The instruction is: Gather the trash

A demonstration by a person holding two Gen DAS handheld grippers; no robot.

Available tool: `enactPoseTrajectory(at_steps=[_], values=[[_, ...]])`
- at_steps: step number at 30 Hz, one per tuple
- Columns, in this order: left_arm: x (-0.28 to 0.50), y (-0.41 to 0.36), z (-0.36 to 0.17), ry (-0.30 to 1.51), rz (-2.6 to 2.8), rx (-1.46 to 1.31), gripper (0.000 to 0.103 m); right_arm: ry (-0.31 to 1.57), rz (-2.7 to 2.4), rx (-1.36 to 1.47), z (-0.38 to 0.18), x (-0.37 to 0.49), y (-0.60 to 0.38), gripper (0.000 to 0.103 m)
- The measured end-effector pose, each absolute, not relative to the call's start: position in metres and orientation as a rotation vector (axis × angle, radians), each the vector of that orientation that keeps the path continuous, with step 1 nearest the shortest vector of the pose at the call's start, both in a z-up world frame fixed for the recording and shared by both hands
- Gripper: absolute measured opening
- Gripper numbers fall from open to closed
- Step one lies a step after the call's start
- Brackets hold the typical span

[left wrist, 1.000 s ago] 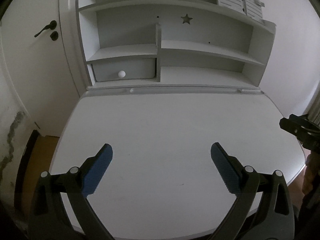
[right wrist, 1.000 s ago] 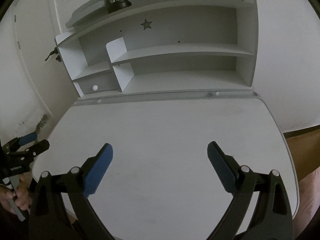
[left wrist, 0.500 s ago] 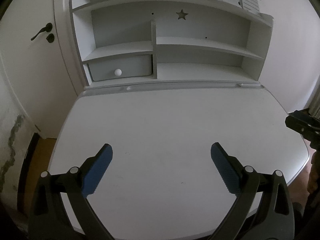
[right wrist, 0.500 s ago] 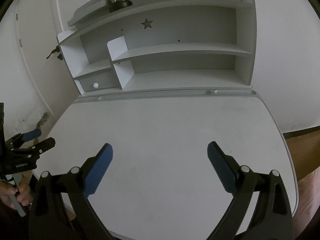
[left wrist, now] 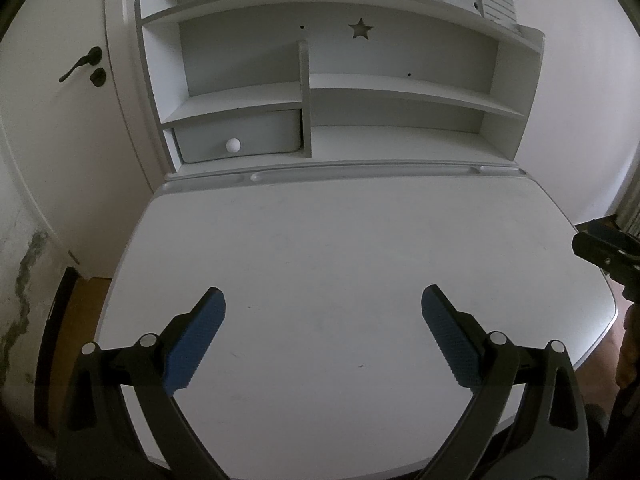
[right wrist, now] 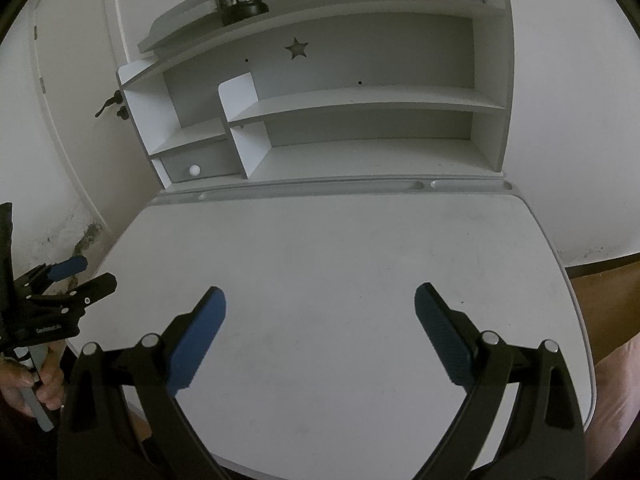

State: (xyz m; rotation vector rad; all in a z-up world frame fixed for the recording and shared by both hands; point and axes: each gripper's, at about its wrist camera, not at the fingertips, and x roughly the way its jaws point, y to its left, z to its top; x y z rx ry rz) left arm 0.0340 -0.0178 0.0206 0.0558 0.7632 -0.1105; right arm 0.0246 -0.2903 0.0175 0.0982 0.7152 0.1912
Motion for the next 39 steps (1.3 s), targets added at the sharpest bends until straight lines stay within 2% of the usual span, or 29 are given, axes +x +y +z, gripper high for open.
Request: enactPoseTrajectory(at_steps=[39], values=[[0.0375,-0.0200,0.0182,0.769,-0.123,0.061,0.096,0.713,0.195,0.092,0.0197,0.0220,-0.2903,0.092]])
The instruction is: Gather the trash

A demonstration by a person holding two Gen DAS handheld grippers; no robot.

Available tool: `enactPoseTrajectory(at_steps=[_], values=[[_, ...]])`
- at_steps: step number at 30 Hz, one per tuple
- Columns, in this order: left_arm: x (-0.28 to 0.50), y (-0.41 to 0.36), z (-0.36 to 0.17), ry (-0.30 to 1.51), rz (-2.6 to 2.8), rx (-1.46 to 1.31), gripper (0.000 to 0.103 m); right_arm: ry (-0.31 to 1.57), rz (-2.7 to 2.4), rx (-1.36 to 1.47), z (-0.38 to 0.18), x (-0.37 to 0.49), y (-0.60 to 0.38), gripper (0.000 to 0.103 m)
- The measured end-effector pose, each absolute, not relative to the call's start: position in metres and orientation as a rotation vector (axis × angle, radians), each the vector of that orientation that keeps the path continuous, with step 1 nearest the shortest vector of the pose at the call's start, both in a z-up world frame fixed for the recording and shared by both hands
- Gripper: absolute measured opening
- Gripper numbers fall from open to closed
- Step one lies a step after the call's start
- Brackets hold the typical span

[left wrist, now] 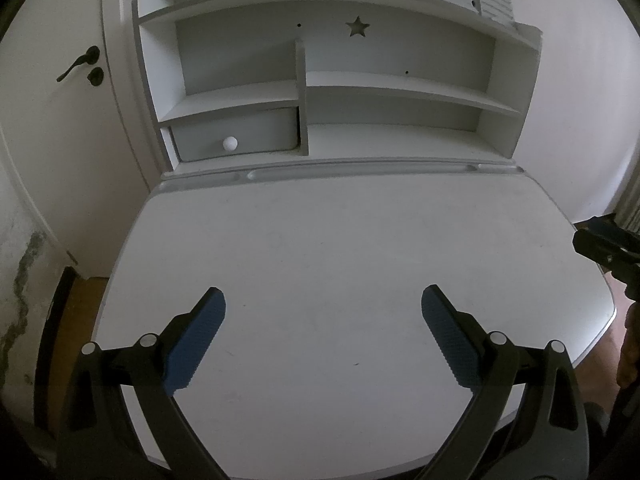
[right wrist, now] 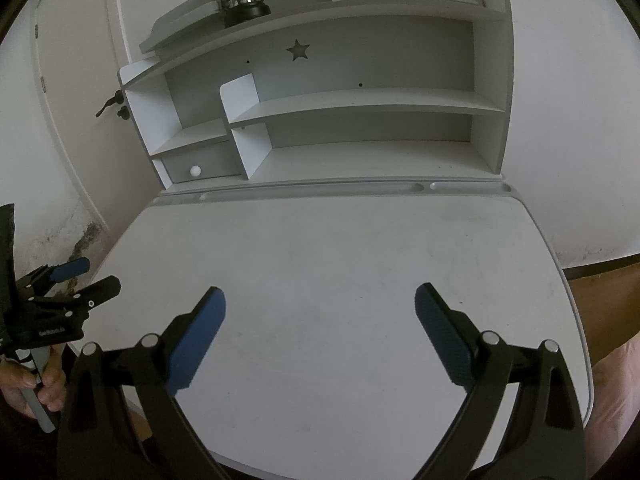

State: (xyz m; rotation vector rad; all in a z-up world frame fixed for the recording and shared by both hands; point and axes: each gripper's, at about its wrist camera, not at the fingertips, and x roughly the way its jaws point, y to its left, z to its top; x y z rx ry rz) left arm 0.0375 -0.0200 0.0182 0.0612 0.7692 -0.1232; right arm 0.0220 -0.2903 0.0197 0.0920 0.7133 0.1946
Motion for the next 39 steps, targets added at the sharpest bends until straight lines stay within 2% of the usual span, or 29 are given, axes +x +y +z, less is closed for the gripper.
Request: enactPoseTrajectory(at_steps=[39], values=[[0.0441,-0.0190,0.0128,0.789,-0.107,0.077,0.096,0.716,0.193,0.093,0.0201,0.0208,-0.2922,0.092]])
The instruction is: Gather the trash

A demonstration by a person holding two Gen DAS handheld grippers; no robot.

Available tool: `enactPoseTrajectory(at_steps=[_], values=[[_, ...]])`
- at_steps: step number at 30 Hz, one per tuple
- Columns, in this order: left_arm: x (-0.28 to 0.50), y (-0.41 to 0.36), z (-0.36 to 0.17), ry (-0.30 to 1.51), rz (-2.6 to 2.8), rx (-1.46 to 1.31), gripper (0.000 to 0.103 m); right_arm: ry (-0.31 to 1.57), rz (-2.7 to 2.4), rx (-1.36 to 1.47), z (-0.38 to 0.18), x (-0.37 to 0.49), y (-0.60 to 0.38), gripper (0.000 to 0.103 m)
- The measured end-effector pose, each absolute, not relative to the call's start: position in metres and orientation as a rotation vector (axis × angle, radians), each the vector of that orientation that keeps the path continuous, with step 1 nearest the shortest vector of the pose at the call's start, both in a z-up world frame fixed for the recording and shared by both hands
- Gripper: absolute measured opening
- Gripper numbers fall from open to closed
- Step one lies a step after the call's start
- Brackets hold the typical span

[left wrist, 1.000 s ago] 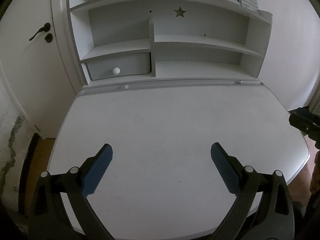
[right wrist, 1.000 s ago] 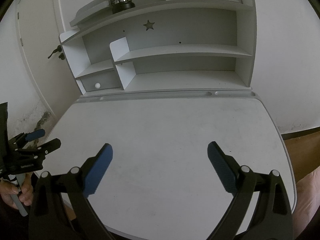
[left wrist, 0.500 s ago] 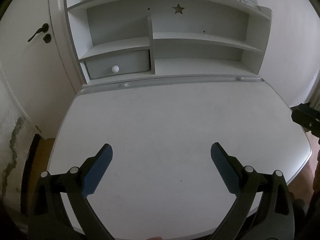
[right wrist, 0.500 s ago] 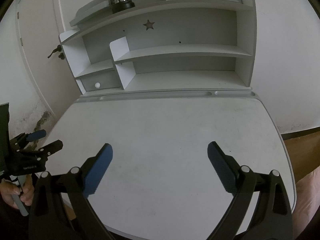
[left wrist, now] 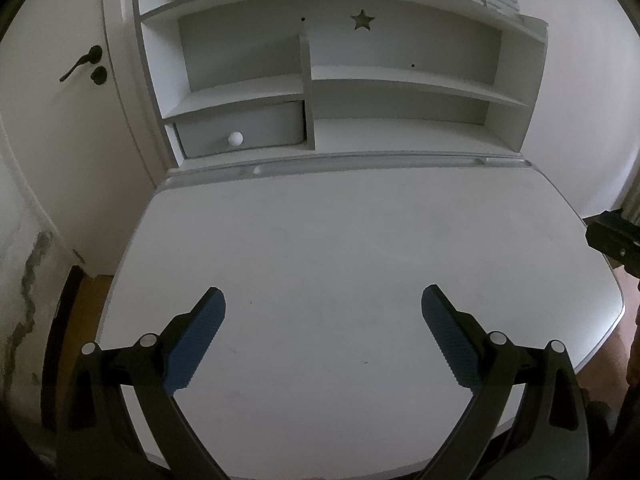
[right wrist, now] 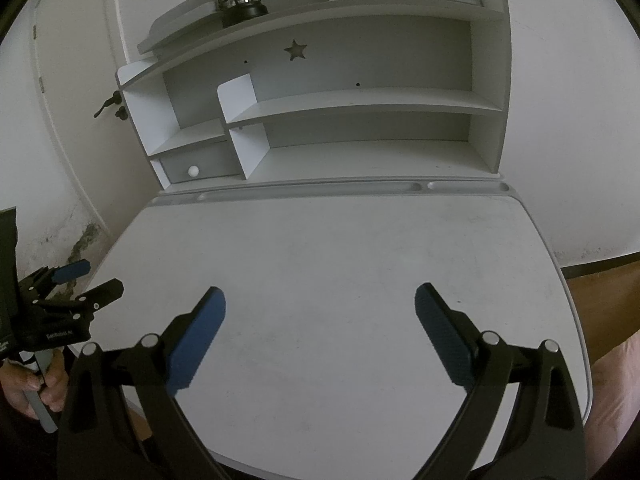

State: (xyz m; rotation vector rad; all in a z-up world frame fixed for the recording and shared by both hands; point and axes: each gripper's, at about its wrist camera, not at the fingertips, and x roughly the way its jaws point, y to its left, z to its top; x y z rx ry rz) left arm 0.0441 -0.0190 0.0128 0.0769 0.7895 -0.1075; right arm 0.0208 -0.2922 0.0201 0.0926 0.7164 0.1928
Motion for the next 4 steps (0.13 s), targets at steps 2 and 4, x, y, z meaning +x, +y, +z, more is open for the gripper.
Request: enactPoseTrajectory(at_steps=[2,4], values=[[0.0450,-0.0185,0.0119,0.799,-0.111,0.072,0.096,0.715,0.194,0.092,0.0200,0.0206,-0.2925,0.092],[0.0447,-0.0182,0.0116,0.800,-0.112,0.073,0.096,0.715,0.192,0.093,0.0203,0.0205,-0.2923,0.092]])
